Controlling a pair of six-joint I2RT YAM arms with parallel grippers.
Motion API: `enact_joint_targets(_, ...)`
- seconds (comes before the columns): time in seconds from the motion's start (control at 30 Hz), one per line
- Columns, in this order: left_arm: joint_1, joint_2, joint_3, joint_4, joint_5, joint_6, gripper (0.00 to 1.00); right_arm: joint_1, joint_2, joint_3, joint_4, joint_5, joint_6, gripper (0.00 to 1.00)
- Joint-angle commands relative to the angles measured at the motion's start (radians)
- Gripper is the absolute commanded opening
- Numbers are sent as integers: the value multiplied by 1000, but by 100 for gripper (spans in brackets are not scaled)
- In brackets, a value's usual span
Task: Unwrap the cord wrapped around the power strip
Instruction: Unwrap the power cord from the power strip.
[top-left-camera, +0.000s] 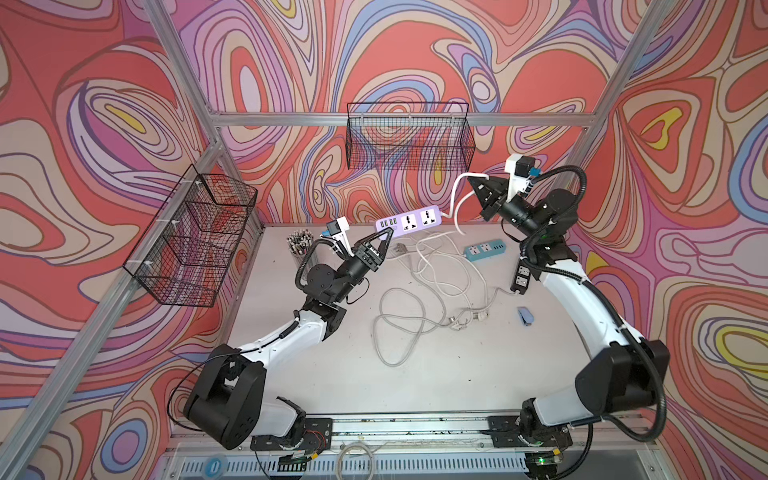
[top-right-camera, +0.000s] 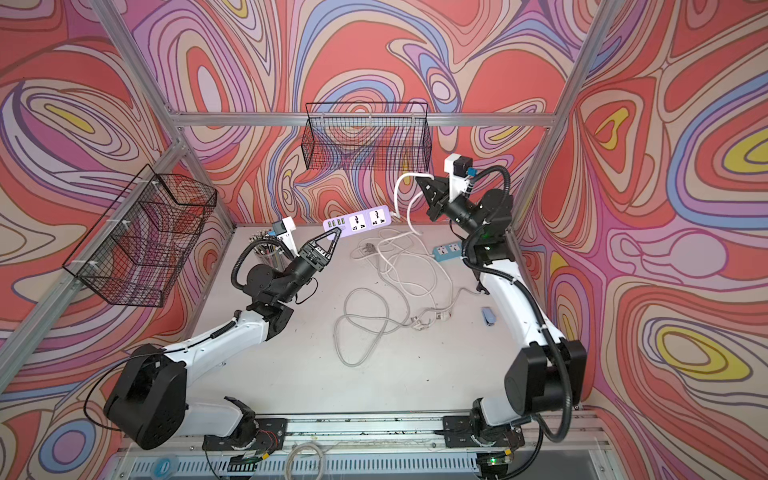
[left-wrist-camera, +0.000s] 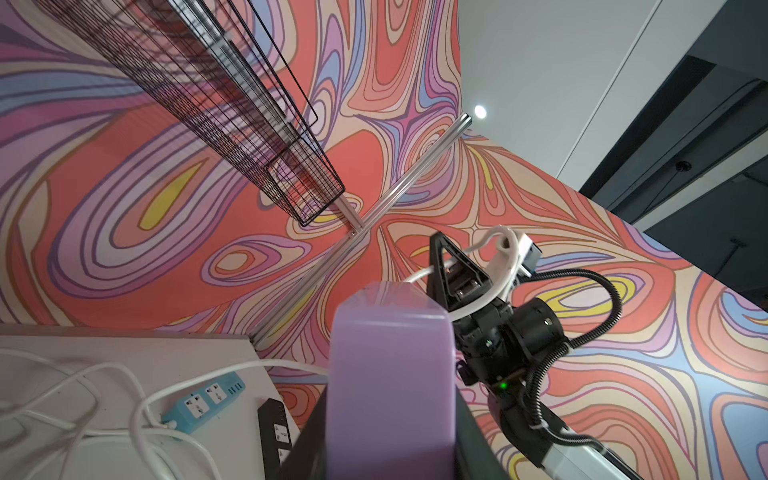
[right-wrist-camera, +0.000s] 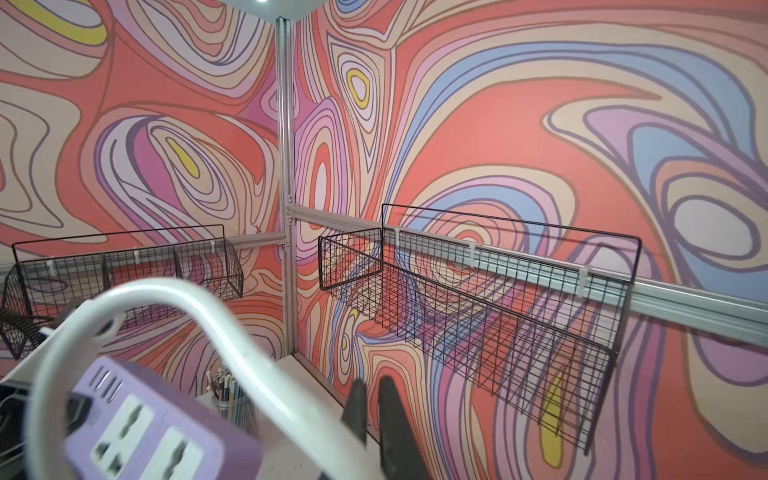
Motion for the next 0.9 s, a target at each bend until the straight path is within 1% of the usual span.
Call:
enact_joint_targets(0.0, 52, 28, 73, 59, -22, 56, 0, 1, -94, -101, -145, 29, -91, 0)
enact_joint_targets(0.17, 127, 79, 207, 28, 9, 125, 0, 0, -181, -252, -203, 45, -103, 0)
enact_joint_targets(0.3, 164, 110, 307, 11, 33, 154, 0, 0, -189, -333, -196, 25, -67, 0)
enact_joint_targets(0.43, 175, 156, 396, 49, 54, 102, 0, 10, -126, -421, -78, -15, 24, 0)
enact_joint_targets(0.5, 174, 176, 422, 75, 56, 64, 0, 29, -87, -460, -27, 8, 31, 0)
enact_joint_targets(0.67, 169, 184, 420, 123, 64, -27, 0, 46, 30, -508, 96, 18, 60, 0)
enact_joint_targets(0.73, 167, 176, 402, 118, 85, -36, 0, 47, 51, -502, 115, 2, 68, 0)
enact_joint_targets(0.77, 165, 168, 387, 104, 97, -32, 0, 47, 48, -496, 109, 1, 62, 7)
enact_joint_targets(0.8, 164, 160, 371, 91, 101, -21, 0, 47, 39, -493, 105, 2, 59, 29)
enact_joint_targets(0.83, 166, 152, 349, 73, 106, -7, 0, 46, 16, -484, 83, 15, 41, 53)
enact_joint_targets(0.87, 166, 144, 333, 54, 114, 10, 0, 46, -15, -461, 27, 30, 12, 71)
